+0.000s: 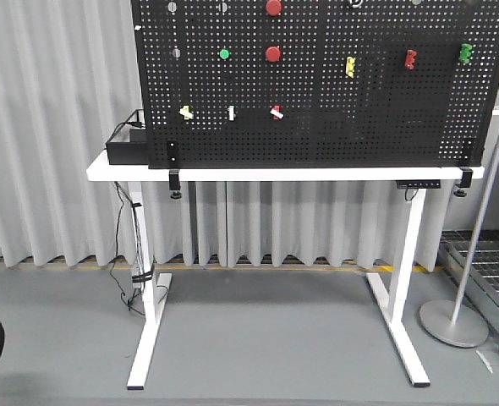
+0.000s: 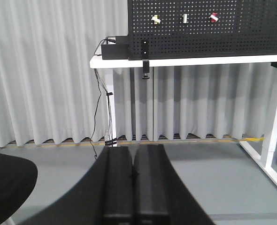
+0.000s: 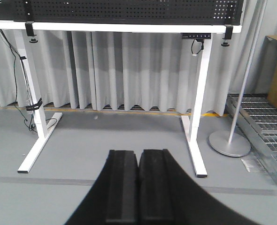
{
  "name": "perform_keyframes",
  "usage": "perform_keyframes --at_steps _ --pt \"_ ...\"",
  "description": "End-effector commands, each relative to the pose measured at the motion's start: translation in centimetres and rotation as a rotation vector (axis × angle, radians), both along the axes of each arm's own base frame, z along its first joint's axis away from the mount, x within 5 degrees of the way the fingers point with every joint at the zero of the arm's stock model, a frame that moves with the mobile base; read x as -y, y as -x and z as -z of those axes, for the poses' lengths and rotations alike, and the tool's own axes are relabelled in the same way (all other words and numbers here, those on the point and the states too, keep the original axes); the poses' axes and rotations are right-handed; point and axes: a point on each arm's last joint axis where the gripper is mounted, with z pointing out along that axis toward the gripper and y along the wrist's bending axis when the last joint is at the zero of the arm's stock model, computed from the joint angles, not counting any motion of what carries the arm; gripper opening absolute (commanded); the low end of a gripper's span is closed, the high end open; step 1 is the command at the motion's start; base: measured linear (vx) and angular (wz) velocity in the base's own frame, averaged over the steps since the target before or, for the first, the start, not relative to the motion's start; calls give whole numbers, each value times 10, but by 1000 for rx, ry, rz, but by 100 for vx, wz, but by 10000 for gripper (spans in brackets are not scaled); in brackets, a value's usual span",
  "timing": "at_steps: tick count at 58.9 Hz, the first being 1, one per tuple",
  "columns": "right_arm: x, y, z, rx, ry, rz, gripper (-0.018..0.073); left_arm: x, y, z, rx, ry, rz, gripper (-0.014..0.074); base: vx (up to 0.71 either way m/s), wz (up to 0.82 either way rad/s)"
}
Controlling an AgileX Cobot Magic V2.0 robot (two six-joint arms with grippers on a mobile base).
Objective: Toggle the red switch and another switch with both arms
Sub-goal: 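Drive the base forward up to the black pegboard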
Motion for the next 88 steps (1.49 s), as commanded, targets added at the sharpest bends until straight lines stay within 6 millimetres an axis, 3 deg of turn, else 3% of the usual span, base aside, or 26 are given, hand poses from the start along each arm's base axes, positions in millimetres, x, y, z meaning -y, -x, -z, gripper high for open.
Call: perform_keyframes --at_steps 1,47,88 --pt "0 0 -6 86 9 -3 -6 0 0 -3 70 18 2 2 11 1" --pt "0 0 -6 86 9 -3 -6 0 0 -3 70 18 2 2 16 -3" --pt "0 0 -6 86 9 -3 -6 0 0 -3 70 18 2 2 34 0"
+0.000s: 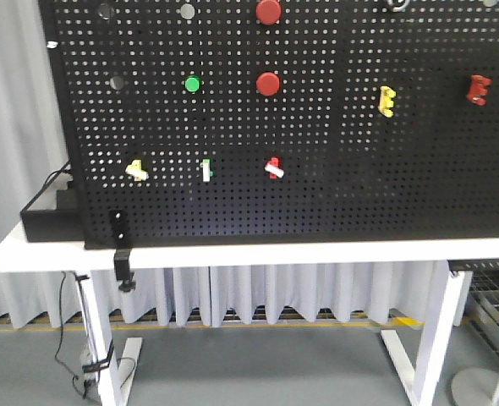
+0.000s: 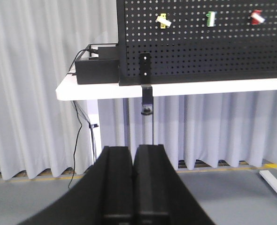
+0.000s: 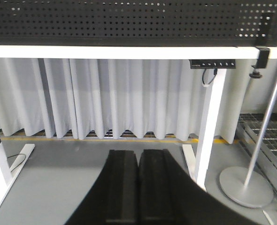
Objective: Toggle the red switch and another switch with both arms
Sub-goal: 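Drive the base forward up to the black pegboard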
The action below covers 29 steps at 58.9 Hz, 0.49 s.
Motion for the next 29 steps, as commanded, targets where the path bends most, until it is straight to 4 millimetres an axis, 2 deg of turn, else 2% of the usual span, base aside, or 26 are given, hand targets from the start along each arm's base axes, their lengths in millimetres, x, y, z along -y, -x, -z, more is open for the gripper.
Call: perform_keyframes --at_steps 1,29 --pt "0 0 -6 87 9 -3 -6 0 0 -3 70 18 2 2 39 1" --pt "0 0 -6 87 9 -3 -6 0 0 -3 70 18 2 2 37 1"
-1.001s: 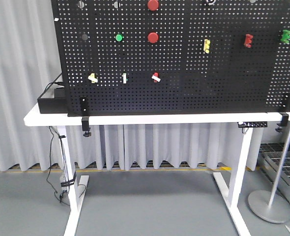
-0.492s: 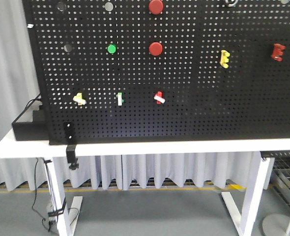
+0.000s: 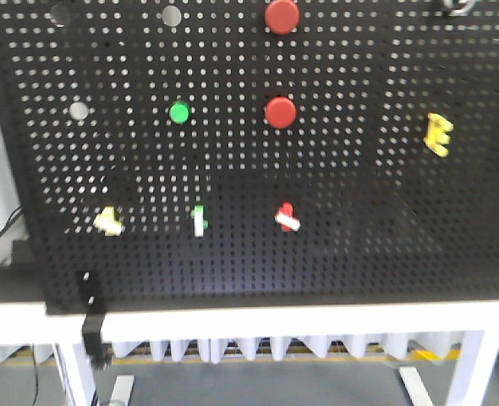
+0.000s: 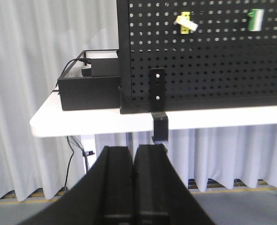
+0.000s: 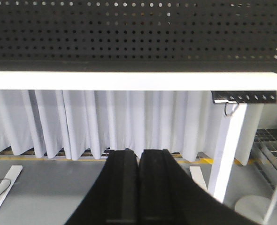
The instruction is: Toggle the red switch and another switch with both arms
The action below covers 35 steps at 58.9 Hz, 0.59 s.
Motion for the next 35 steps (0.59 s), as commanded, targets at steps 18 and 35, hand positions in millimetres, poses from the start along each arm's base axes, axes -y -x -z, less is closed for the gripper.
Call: perform_keyframes --at_steps 18,35 --pt "0 0 -6 86 9 -3 -6 0 0 -3 70 18 2 2 30 2" --pt "0 0 -6 86 9 -3 -6 0 0 -3 70 18 2 2 22 2"
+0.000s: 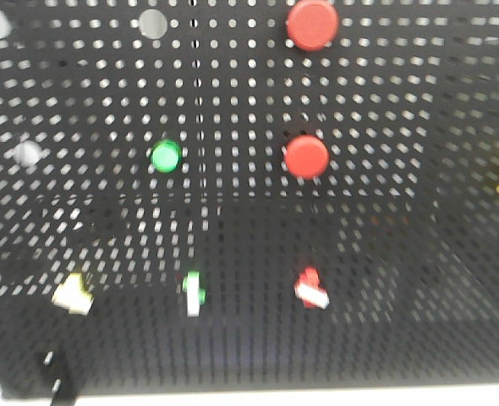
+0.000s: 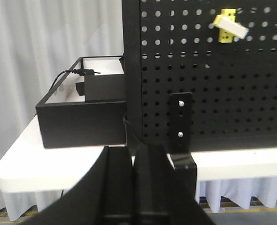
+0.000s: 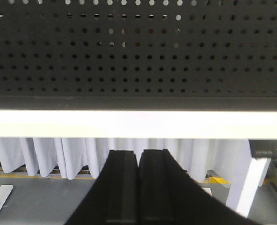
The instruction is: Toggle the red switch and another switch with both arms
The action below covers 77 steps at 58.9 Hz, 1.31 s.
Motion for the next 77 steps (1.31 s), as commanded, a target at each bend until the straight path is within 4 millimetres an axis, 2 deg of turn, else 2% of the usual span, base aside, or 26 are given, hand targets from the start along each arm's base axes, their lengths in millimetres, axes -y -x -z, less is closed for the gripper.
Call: perform_keyframes --at_steps 1,55,66,77 --pt "0 0 -6 86 9 -3 -6 0 0 -3 70 18 2 2 17 3" --pt "0 0 -7 93 10 -4 -6 0 0 -3 71 18 2 2 5 0" --pt "-2 -1 -15 182 -113 -8 -6 0 0 -5 89 18 2 2 0 0" --pt "-2 0 -26 302 -108 -14 -6 0 0 -8 123 19 2 2 0 0"
